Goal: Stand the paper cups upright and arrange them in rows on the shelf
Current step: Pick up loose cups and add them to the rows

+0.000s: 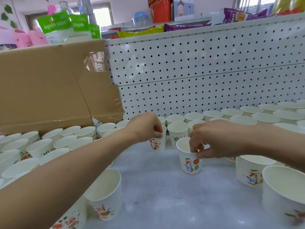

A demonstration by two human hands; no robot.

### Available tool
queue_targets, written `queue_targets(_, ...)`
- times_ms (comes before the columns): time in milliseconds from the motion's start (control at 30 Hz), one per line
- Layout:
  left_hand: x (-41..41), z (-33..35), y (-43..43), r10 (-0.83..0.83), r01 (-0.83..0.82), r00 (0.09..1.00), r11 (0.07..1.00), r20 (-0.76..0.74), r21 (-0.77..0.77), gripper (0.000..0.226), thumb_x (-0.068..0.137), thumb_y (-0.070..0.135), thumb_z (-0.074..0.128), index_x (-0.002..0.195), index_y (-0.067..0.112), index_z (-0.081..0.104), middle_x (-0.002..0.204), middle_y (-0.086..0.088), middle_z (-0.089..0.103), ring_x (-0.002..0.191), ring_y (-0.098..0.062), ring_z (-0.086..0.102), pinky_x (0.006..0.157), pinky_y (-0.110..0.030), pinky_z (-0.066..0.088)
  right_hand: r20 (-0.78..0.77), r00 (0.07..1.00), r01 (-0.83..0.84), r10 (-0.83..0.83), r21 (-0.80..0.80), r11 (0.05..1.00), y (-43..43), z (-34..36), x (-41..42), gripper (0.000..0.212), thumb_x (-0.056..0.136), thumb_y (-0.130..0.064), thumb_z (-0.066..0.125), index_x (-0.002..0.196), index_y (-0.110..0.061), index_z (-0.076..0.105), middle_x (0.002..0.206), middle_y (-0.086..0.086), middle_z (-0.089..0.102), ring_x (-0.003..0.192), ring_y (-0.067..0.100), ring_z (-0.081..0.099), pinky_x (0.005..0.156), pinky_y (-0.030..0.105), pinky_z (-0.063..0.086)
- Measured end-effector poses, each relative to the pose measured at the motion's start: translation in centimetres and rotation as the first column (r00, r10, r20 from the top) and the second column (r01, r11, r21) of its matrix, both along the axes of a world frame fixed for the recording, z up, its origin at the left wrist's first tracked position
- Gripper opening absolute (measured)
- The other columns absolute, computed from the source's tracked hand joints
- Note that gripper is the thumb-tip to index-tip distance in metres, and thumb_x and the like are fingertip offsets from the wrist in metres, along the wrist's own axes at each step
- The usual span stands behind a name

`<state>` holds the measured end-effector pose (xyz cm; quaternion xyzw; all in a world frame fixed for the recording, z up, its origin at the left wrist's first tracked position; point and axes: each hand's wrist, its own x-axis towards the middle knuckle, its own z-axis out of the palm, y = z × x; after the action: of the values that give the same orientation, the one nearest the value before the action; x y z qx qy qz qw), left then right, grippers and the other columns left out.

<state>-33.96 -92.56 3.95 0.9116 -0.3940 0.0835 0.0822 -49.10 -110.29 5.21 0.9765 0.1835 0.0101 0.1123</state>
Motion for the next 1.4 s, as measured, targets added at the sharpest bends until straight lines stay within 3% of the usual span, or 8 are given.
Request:
queue_targets(233,-0.7,1.0,0.9,0.017,-0.018,0.998,1.000,-0.068,0.000,0.023,0.079,0.030,0.076,0.102,0.025,0.075,0.093,0.011,0.072,0.086,-0.005,0.065,0.081,-0.034,0.057,-0.016,1.000,0.003,-0.002,0.052,0.999,0.6,0.1,-0.1,0.016,0.087,-0.040,0.060,0.094,-0.028,0.067,0.083,-0.010,0.064,0.082,0.010,0.057,0.072,0.035,0.051)
queue_targets(567,-2.2,1.3,0.7,0.060,-0.068,0.995,0.993,-0.085,-0.092,0.027,0.082,0.032,0.074,0.108,0.025,0.072,0.100,0.009,0.071,0.093,-0.007,0.064,0.085,-0.035,0.056,-0.010,1.000,-0.012,0.013,0.101,0.995,0.5,-0.4,-0.2,0.018,0.085,-0.043,0.063,0.094,-0.029,0.069,0.084,-0.009,0.064,0.079,0.013,0.058,0.069,0.035,0.051)
queue_targets(700,-6.4,3.5,3.9,0.039,-0.081,0.987,0.959,-0.156,-0.271,0.029,0.087,0.038,0.069,0.113,0.025,0.070,0.102,0.015,0.070,0.088,0.009,0.061,0.076,-0.008,0.045,-0.003,1.000,0.001,-0.001,0.156,0.988,0.3,-0.3,-0.6,0.015,0.084,-0.042,0.066,0.094,-0.032,0.071,0.083,-0.013,0.061,0.078,0.008,0.056,0.071,0.033,0.051)
queue_targets(800,-10.1,3.8,8.2,0.073,-0.127,0.982,0.938,-0.173,-0.323,0.026,0.086,0.045,0.064,0.109,0.032,0.070,0.095,0.022,0.069,0.085,0.014,0.059,0.068,-0.005,0.043,0.004,1.000,-0.027,0.026,0.171,0.985,0.6,-0.4,-0.8,0.011,0.085,-0.042,0.066,0.088,-0.032,0.070,0.077,-0.017,0.059,0.075,0.005,0.056,0.071,0.035,0.052)
queue_targets(967,-13.9,1.1,14.8,0.205,-0.251,0.936,0.958,-0.285,-0.136,0.069,0.061,0.076,0.067,0.123,0.045,0.059,0.117,0.030,0.057,0.107,0.014,0.049,0.094,-0.021,0.042,-0.034,0.996,-0.070,0.083,0.298,0.952,1.9,-0.3,-1.8,0.003,0.083,-0.037,0.070,0.083,-0.035,0.071,0.077,-0.016,0.062,0.076,0.005,0.057,0.074,0.034,0.051)
queue_targets(1067,-13.7,0.3,16.3,0.210,-0.198,0.947,0.978,-0.243,0.071,0.092,0.051,0.067,0.081,0.133,0.054,0.042,0.133,0.034,0.041,0.124,0.008,0.036,0.108,-0.028,0.031,-0.063,0.994,-0.063,0.089,0.331,0.942,2.4,-0.6,-2.2,0.003,0.081,-0.040,0.071,0.083,-0.037,0.070,0.080,-0.017,0.062,0.081,0.007,0.057,0.078,0.038,0.051)
queue_targets(1233,-12.2,0.8,15.9,0.108,-0.080,0.979,0.984,-0.171,0.162,0.077,0.067,0.039,0.085,0.132,0.048,0.044,0.125,0.029,0.041,0.121,0.004,0.031,0.105,-0.021,0.027,-0.054,0.999,0.022,0.000,0.402,0.915,3.1,0.3,-2.7,0.047,0.071,-0.049,0.078,0.113,-0.040,0.057,0.104,-0.020,0.050,0.096,0.003,0.047,0.081,0.023,0.040)
queue_targets(1400,-11.0,0.5,15.1,0.033,-0.001,0.988,0.978,-0.150,0.210,0.080,0.068,0.043,0.083,0.135,0.045,0.039,0.131,0.026,0.041,0.125,-0.002,0.036,0.106,-0.024,0.030,-0.167,0.976,0.201,-0.143,0.413,0.888,4.0,0.3,-2.0,0.073,0.073,-0.054,0.074,0.136,-0.031,0.047,0.126,-0.012,0.053,0.110,0.009,0.051,0.093,0.028,0.042)
